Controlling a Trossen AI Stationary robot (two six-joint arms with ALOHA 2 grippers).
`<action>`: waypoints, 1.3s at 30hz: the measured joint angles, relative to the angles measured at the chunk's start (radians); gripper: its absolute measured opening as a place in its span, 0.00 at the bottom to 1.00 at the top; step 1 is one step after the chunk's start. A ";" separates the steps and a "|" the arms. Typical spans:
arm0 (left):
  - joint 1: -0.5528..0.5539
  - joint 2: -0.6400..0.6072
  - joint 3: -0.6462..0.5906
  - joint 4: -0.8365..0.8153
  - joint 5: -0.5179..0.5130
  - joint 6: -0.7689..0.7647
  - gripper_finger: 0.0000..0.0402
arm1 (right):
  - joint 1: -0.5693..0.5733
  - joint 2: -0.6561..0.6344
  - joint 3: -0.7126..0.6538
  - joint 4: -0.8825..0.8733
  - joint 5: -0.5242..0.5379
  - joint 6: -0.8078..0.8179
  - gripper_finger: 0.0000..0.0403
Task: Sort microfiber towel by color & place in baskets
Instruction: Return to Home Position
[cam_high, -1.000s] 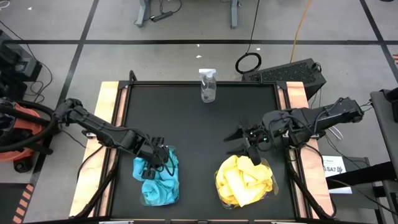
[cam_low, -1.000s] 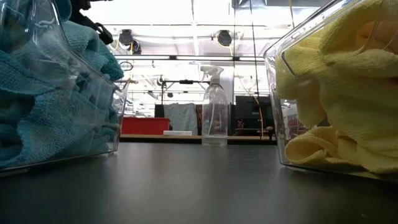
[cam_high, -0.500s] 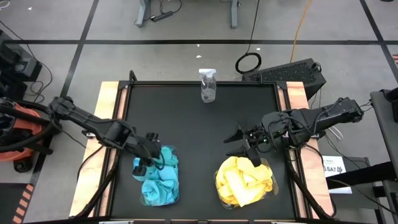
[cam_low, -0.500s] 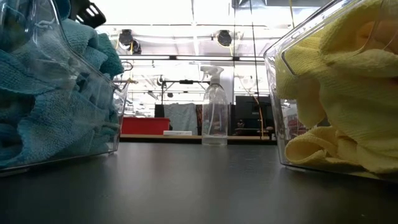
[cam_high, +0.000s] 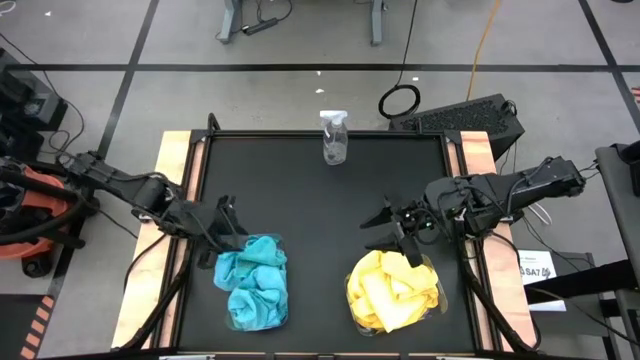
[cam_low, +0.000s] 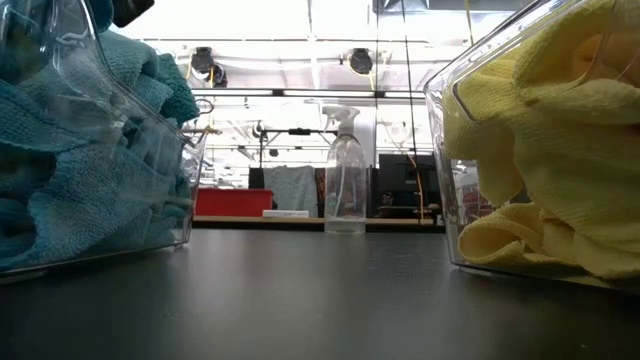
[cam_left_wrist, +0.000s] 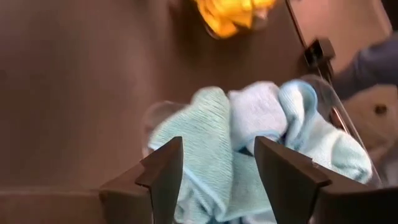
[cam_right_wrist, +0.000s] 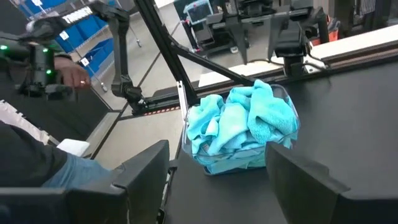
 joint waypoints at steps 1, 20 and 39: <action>0.000 -0.017 0.000 0.000 -0.020 -0.001 0.51 | 0.000 -0.006 0.000 0.000 0.000 -0.002 0.64; 0.000 -0.286 0.000 0.102 -0.254 0.002 0.51 | -0.001 -0.196 0.000 0.005 0.055 -0.102 0.64; 0.000 -0.546 -0.137 0.138 -0.488 -0.011 0.51 | 0.000 -0.444 -0.025 -0.221 0.205 -0.235 0.64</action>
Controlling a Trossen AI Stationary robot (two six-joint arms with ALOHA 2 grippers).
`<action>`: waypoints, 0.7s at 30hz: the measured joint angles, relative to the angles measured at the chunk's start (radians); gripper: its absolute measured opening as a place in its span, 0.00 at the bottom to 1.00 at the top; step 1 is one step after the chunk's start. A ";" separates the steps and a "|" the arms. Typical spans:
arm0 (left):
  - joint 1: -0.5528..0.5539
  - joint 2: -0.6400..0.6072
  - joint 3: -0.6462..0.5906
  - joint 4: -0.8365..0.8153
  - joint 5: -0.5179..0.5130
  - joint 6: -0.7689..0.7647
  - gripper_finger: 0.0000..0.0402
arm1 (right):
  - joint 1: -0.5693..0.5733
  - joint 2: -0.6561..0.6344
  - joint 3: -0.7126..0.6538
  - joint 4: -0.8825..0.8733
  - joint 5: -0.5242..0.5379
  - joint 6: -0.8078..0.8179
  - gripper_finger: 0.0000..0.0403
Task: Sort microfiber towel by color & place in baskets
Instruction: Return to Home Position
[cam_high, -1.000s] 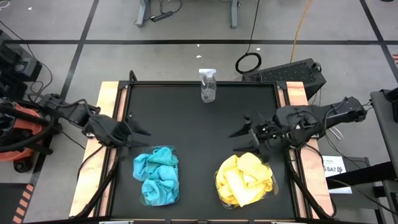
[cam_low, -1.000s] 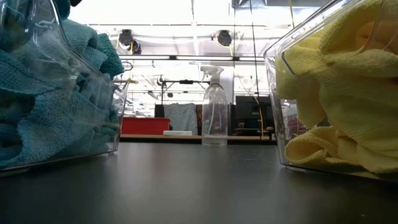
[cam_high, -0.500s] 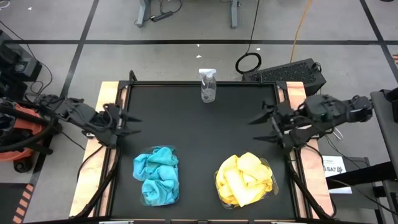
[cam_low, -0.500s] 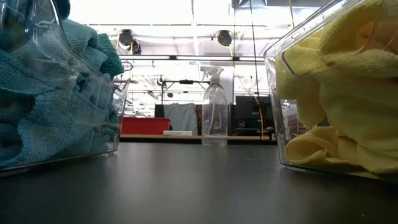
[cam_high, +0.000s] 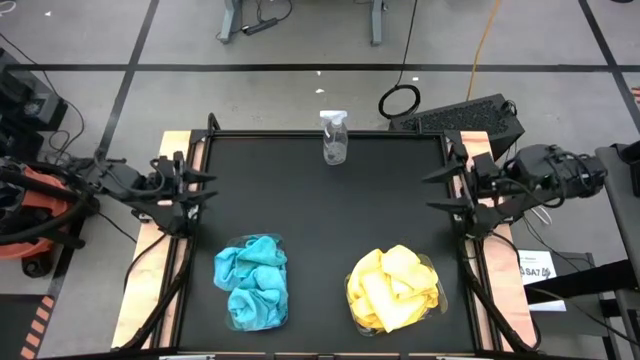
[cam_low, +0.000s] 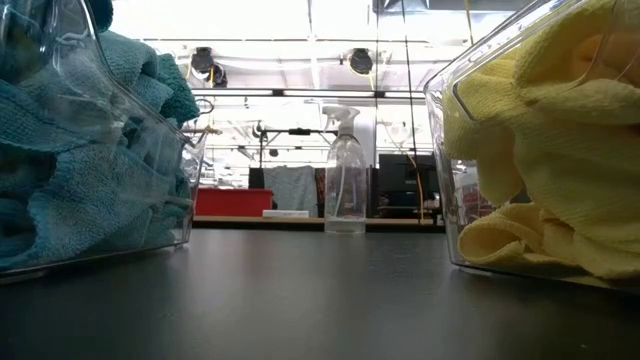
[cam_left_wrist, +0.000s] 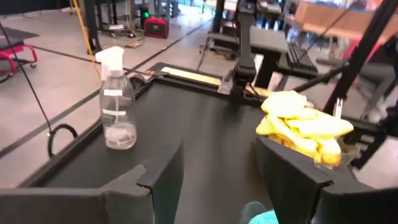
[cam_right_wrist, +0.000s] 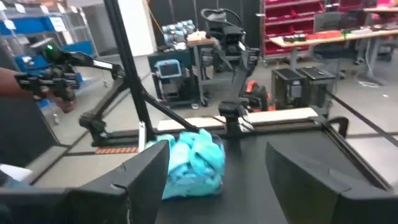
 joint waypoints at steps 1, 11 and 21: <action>0.000 -0.020 -0.031 0.025 -0.005 -0.013 0.51 | 0.000 -0.018 -0.024 0.000 0.006 0.000 0.64; 0.000 -0.198 -0.321 0.177 -0.050 -0.092 0.51 | 0.000 -0.299 -0.502 0.349 0.054 0.081 0.64; 0.000 -0.300 -0.477 0.359 -0.070 -0.021 0.51 | -0.003 -0.484 -0.899 0.656 0.112 0.075 0.64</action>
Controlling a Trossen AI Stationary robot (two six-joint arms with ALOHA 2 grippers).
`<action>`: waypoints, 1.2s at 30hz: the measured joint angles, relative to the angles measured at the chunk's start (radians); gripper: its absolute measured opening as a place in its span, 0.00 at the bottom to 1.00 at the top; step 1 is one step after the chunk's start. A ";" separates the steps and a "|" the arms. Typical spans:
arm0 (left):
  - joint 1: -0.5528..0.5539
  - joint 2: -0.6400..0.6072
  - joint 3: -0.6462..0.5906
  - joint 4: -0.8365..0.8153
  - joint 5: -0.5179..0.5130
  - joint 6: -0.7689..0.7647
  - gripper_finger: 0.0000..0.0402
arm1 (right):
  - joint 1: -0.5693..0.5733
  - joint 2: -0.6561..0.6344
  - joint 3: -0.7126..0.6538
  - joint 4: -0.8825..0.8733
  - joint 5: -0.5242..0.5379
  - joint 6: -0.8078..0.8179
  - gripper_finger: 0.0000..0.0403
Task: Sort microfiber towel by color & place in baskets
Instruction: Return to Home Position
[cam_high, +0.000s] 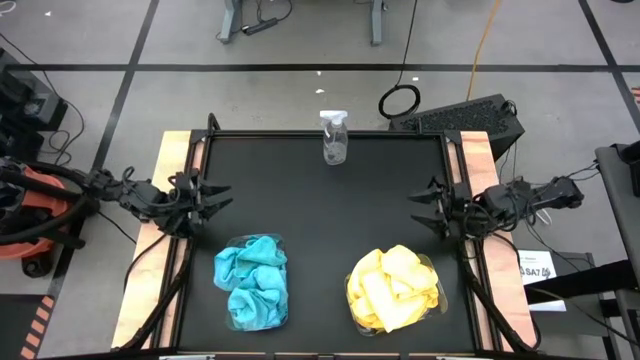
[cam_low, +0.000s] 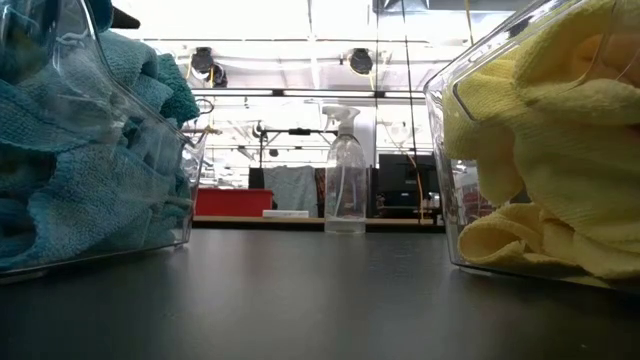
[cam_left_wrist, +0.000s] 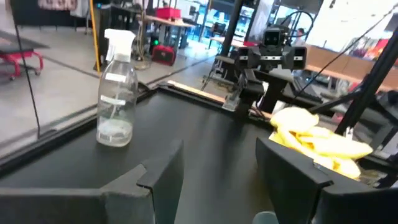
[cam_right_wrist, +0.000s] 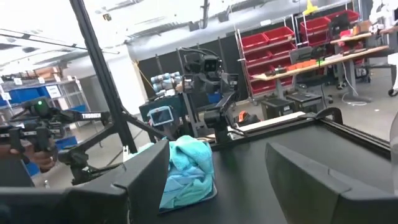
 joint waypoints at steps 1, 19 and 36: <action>0.000 -0.003 -0.017 0.023 0.000 0.024 0.51 | 0.000 -0.011 -0.024 0.018 0.000 -0.006 0.64; 0.000 -0.009 -0.303 0.472 0.069 0.269 0.51 | -0.072 -0.208 -0.205 0.039 -0.029 -0.256 0.64; 0.000 -0.010 -0.340 0.524 0.118 0.299 0.51 | -0.091 -0.216 -0.228 0.096 0.069 -0.017 0.64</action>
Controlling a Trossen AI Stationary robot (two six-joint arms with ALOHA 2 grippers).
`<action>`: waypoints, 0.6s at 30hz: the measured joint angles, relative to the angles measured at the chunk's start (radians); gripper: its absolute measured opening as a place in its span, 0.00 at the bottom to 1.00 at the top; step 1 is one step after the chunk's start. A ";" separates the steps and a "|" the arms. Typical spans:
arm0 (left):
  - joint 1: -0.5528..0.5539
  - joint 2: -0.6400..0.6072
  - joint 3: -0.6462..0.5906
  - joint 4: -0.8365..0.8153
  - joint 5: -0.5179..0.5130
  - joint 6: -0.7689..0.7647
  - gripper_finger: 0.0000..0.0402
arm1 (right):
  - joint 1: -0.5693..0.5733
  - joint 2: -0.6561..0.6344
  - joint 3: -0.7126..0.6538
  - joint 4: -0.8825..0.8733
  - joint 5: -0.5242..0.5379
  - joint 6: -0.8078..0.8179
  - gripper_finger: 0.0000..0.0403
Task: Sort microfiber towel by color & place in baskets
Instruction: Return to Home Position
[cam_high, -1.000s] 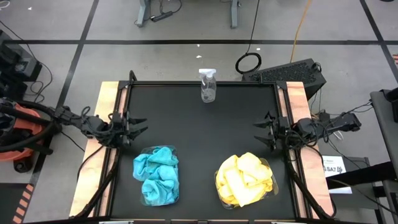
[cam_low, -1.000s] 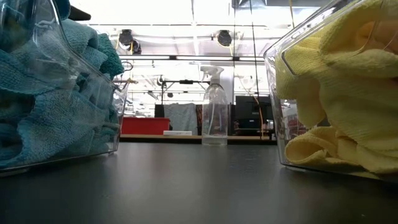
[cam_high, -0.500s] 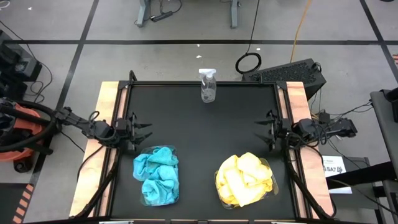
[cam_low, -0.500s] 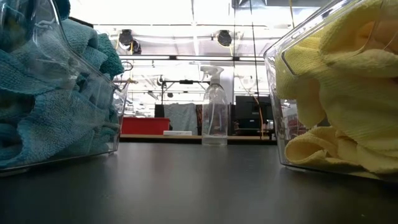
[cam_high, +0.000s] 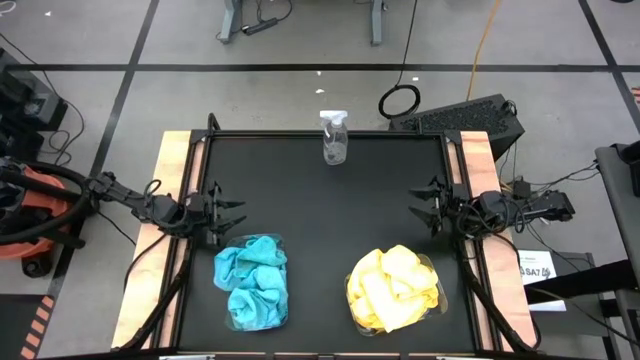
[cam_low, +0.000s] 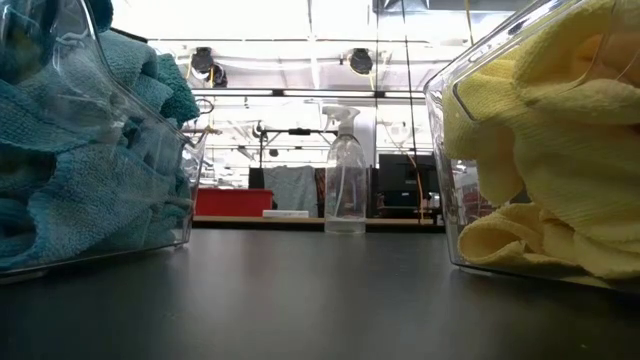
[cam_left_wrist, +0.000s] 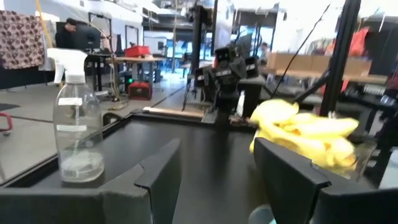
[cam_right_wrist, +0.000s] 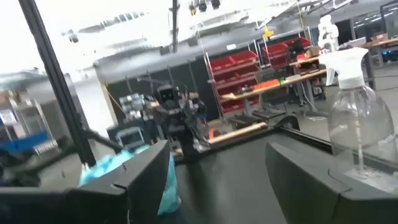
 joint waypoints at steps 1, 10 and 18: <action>0.000 0.000 0.000 -0.016 -0.003 0.004 0.51 | 0.000 0.000 0.000 -0.014 0.001 -0.010 0.64; 0.000 0.000 0.000 -0.053 -0.022 0.001 0.51 | 0.000 0.001 0.000 -0.148 0.008 -0.061 0.64; 0.000 0.000 0.000 -0.053 -0.025 -0.004 0.51 | 0.000 0.002 0.000 -0.119 0.005 -0.016 0.64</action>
